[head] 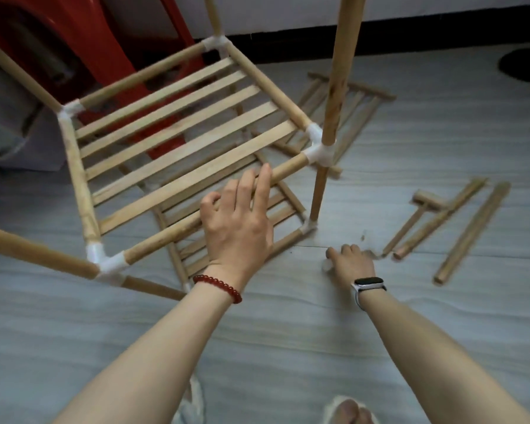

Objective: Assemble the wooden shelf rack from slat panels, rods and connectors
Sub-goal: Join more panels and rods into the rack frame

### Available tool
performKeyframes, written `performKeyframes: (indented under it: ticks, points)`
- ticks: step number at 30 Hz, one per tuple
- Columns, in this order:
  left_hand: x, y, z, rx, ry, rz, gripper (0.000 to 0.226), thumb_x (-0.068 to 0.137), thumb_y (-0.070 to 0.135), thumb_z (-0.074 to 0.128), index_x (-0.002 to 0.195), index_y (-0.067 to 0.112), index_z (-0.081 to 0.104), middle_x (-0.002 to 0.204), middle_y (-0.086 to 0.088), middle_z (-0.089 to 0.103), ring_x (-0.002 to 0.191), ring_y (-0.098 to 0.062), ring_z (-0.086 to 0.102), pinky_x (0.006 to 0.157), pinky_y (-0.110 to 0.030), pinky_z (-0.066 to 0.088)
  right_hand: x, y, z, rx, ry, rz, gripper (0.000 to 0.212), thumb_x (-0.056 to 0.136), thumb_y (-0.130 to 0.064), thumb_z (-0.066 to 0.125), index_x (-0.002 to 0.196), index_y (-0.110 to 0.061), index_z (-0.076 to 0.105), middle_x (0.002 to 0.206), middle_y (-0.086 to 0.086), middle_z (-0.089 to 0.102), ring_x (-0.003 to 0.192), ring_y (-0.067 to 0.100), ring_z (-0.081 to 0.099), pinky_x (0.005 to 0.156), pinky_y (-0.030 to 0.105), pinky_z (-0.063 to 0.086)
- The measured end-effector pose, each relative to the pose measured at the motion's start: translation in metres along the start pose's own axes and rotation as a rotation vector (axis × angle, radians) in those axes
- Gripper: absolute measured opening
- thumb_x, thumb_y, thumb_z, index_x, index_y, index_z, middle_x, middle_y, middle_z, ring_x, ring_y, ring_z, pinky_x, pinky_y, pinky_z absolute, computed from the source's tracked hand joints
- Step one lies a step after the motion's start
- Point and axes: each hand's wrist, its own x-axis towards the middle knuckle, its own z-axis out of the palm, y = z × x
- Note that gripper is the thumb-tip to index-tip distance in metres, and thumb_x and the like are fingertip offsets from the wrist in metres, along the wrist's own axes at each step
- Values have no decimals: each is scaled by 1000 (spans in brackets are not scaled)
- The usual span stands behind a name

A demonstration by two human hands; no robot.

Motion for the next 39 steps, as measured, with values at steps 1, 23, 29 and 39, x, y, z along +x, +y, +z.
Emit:
performKeyframes:
  ticks: [1, 23, 29, 39]
  points:
    - [0, -1, -1, -12, -22, 2, 66, 77, 23, 59, 140, 13, 44, 124, -7, 58, 105, -25, 56, 87, -39, 33, -4, -3, 1, 61, 4, 7, 34, 95, -15, 40, 128, -21, 41, 124, 13, 48, 119, 30, 39, 86, 37, 41]
    - [-11, -195, -226, -342, 437, 231, 18, 80, 11, 56, 94, 8, 68, 97, -6, 65, 90, -22, 58, 79, -36, 44, -177, -182, -266, 924, 296, -666, 27, 98, -35, 42, 93, -11, 54, 86, 2, 61, 81, 15, 59, 77, 37, 48]
    - [-60, -253, -188, -520, 217, -368, 22, 80, -1, 63, 101, 4, 62, 100, -11, 60, 92, -31, 59, 78, -46, 49, -196, -305, -268, 1534, 238, -426, 44, 103, -32, 27, 105, 5, 50, 91, 24, 62, 85, 32, 62, 82, 43, 49]
    - [-67, -248, -147, -694, 4, -385, 18, 90, 11, 53, 105, 14, 61, 102, 1, 56, 96, -20, 56, 77, -34, 48, -205, -270, -262, 1702, 203, -377, 29, 99, -24, 35, 73, -13, 41, 52, 6, 43, 42, 14, 44, 44, 24, 42]
